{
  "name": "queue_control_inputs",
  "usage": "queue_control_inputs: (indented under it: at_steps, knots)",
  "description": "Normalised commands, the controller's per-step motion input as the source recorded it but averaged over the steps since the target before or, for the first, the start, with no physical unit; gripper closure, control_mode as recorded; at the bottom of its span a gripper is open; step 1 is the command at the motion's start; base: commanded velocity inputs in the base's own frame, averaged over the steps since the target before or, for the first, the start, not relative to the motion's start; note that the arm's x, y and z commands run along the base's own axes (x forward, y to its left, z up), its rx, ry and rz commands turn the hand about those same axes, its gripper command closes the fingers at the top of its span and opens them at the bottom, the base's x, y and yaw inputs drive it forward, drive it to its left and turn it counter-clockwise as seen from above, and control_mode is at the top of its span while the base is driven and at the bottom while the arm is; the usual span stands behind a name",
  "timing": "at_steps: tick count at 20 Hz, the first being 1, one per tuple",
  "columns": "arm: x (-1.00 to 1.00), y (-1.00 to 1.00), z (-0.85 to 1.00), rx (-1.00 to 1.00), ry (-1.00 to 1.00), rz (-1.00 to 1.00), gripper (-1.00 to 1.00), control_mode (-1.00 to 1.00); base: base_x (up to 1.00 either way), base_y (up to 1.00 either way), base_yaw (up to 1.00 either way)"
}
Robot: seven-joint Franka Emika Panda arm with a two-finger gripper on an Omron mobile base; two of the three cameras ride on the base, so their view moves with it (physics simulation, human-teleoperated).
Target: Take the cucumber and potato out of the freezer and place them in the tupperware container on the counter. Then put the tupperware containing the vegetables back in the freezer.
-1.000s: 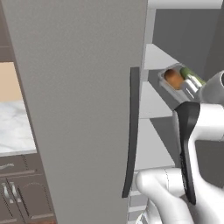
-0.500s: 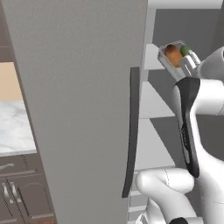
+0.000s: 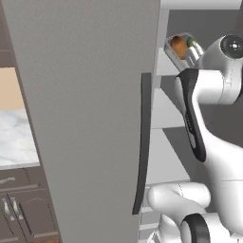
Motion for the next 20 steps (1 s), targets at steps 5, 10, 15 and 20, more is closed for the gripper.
queue_control_inputs:
  at_steps: [5,10,15,20]
  knots:
    - [0.68,0.0,0.01,0.0,0.0,0.0,1.0,-1.0,0.0,0.0,0.0]
    - [0.65,-0.02,0.0,0.02,0.0,0.0,1.0,-1.0,0.0,0.0,0.0]
    - [0.55,-0.16,0.0,0.03,0.0,0.0,1.0,-1.0,0.0,0.0,0.0]
    - [0.51,-0.23,0.0,0.03,0.0,0.0,1.0,-1.0,0.0,0.0,0.0]
